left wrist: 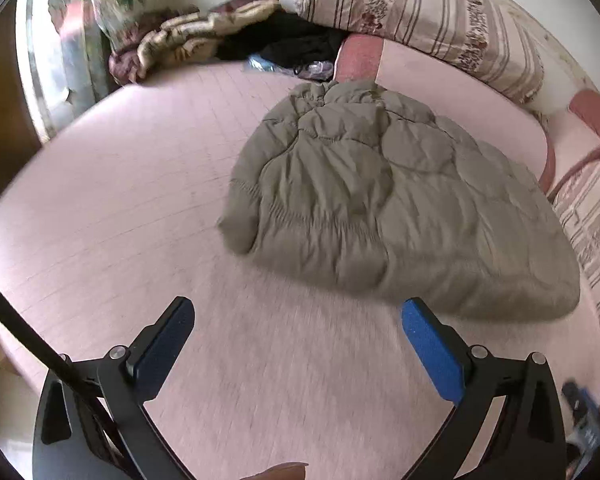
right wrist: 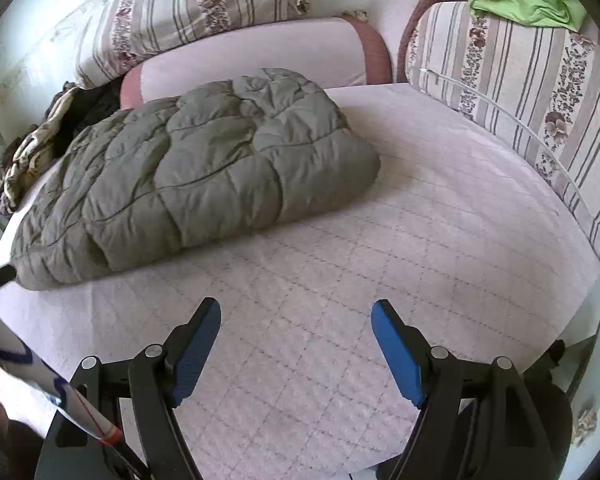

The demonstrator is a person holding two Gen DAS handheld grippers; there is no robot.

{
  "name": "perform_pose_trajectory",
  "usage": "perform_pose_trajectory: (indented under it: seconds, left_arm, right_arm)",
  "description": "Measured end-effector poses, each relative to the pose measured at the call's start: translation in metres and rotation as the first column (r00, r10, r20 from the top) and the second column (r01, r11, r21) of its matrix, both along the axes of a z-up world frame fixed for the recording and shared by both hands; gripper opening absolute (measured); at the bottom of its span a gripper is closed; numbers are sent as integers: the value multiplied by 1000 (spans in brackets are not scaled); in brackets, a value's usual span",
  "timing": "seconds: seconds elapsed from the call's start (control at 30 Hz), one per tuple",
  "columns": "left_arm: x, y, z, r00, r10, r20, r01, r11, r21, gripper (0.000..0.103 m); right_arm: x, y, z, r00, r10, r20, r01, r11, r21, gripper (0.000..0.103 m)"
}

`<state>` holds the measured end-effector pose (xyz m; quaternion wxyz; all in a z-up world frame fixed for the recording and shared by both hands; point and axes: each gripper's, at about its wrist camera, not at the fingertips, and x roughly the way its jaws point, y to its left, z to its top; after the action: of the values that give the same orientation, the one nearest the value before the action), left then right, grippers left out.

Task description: Fold large clothes

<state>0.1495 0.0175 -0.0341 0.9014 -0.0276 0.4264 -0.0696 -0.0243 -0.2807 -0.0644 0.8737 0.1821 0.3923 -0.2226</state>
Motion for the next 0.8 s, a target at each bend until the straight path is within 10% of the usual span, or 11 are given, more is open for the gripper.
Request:
perform_pose_trajectory:
  seconds: [0.8]
  left_arm:
    - [-135, -67, 24, 985, -172, 2, 171, 978, 116, 103]
  right_arm:
    - [-52, 24, 14, 997, 45, 58, -38, 993, -107, 87]
